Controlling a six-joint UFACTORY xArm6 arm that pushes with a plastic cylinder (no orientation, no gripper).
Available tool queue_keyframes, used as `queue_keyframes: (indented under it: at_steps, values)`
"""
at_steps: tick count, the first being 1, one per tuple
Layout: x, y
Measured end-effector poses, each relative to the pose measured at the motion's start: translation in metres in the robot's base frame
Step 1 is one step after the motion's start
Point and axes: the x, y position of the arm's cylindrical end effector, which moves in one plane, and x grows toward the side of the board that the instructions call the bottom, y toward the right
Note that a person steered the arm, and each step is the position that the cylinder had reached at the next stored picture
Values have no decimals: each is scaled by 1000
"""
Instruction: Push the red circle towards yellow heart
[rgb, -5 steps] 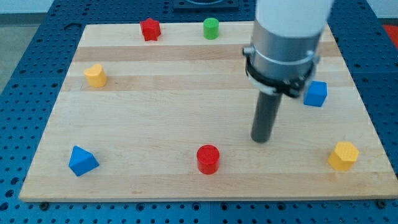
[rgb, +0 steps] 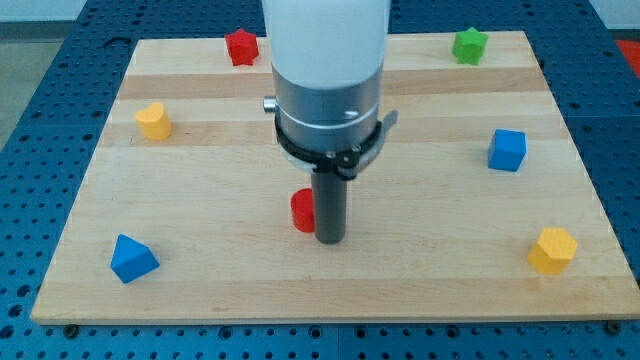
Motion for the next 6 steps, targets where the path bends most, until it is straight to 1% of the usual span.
queue_keyframes:
  at_steps: [2, 4, 6]
  values:
    - [-30, -35]
    - [-39, -83]
    - [-122, -59]
